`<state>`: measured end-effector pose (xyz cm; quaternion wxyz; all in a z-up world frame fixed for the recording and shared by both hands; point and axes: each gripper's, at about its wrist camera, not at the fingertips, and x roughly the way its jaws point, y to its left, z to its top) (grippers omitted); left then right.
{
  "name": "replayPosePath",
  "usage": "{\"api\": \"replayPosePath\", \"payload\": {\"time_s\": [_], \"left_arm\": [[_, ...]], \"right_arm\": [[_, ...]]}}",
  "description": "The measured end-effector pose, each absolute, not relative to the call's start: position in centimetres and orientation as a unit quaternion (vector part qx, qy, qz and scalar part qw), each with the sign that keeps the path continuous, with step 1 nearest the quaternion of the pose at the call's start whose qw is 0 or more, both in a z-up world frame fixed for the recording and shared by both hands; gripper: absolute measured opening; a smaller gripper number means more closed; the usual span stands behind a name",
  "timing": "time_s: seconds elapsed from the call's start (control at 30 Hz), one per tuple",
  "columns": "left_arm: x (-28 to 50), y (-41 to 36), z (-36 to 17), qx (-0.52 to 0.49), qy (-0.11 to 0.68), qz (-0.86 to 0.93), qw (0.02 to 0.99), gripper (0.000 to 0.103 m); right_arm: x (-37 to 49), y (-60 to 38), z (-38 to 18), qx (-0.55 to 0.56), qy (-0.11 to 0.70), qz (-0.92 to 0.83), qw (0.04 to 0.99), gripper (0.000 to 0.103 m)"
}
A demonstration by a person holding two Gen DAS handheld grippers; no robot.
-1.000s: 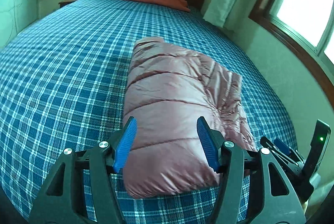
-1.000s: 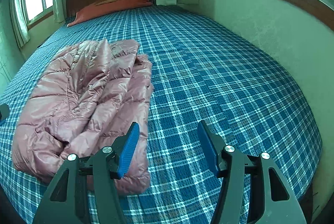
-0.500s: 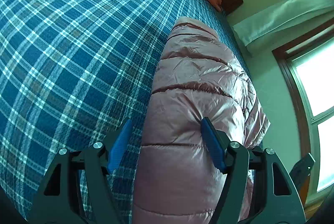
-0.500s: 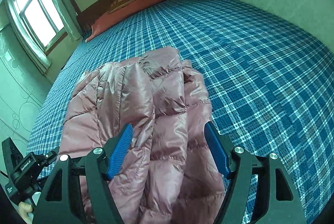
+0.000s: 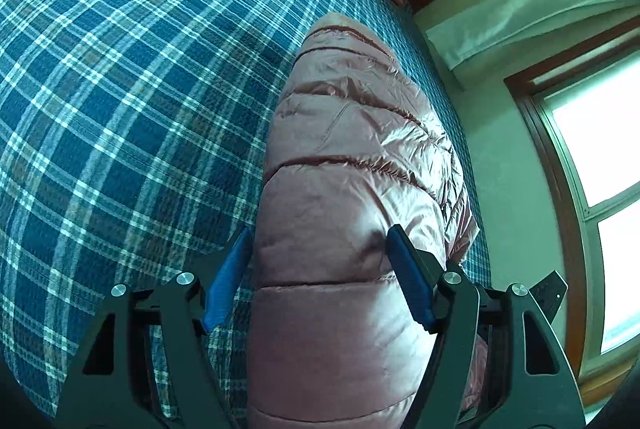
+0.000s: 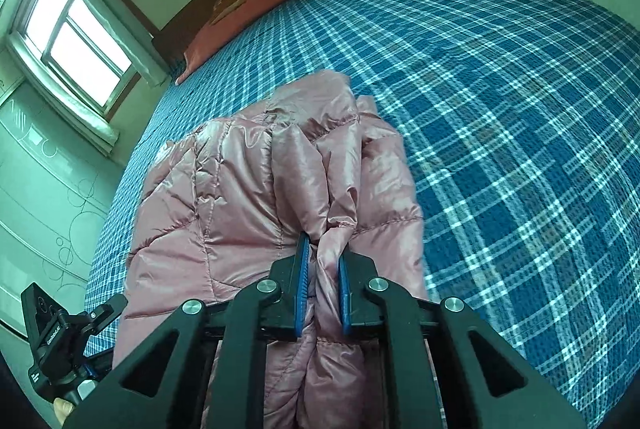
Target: Fold large clothes
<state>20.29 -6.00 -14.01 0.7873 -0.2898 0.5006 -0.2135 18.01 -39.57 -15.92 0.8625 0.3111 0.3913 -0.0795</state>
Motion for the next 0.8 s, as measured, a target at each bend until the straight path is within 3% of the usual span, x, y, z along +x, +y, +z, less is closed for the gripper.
{"api": "replayPosePath", "payload": {"time_s": [0.23,0.47,0.57,0.63,0.7,0.8], "left_arm": [[20.5,-9.7,-16.5,-0.234,0.523,-0.203,0.794,0.073],[20.6,-10.3,-16.8,-0.2,0.515,-0.203,0.809,0.071],[19.9,-8.5,-16.3,-0.232,0.515,-0.209,0.798,0.071],[18.8,-7.2,-15.5,-0.251,0.507,-0.207,0.798,0.071],[17.1,-6.1,-14.6,-0.26,0.492,-0.209,0.804,0.071],[14.6,-5.2,-13.7,-0.265,0.476,-0.214,0.811,0.076]], "right_arm": [[17.6,-41.8,-19.0,0.328,0.4,-0.079,0.852,0.008],[17.7,-42.2,-18.6,0.338,0.396,-0.07,0.851,0.01],[16.1,-42.5,-17.1,0.351,0.39,-0.078,0.848,0.023],[14.5,-42.5,-15.9,0.365,0.378,-0.082,0.847,0.044],[12.6,-42.2,-14.6,0.382,0.359,-0.069,0.849,0.055],[10.0,-40.5,-13.1,0.387,0.354,-0.041,0.85,0.061]]}}
